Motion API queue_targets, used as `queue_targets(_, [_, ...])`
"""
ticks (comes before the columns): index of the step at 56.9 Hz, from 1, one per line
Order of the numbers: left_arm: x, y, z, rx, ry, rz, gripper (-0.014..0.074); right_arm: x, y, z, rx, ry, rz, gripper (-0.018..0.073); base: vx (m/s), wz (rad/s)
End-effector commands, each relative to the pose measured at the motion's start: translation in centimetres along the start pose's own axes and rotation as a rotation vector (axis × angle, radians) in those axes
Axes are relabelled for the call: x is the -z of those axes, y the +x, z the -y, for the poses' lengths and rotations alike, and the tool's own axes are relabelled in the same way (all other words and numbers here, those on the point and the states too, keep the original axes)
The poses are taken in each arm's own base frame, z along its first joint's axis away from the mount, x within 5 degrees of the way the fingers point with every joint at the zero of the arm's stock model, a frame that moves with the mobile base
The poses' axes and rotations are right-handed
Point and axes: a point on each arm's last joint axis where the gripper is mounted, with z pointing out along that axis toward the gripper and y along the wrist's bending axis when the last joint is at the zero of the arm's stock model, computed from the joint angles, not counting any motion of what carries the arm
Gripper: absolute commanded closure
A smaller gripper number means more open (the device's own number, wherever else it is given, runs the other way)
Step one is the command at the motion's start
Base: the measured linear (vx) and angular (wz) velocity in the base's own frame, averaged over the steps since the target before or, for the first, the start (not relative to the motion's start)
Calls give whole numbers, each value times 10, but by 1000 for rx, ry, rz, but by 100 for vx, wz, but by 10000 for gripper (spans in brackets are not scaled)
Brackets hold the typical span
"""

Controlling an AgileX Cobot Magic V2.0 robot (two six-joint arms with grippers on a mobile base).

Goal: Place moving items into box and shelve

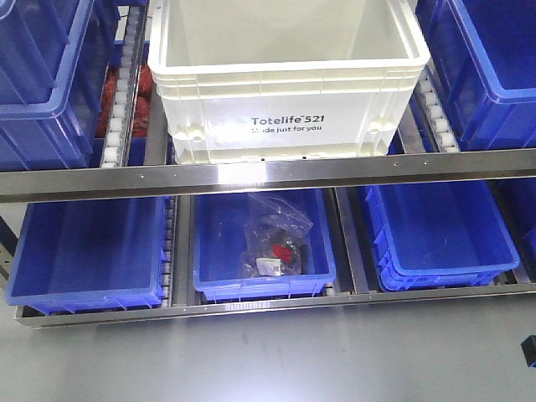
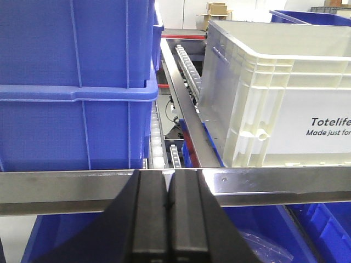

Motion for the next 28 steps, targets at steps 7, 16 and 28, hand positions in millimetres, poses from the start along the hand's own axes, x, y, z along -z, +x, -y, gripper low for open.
queue_targets(7, [0,2,0,8,8,64,603,1,-5,0,9,1,76,567,0,0])
queue_targets(16, [0,2,0,8,8,64,603,1,-5,0,9,1,78,567,0,0])
queue_targets(28, [0,2,0,8,8,64,603,1,-5,0,9,1,78,567,0,0])
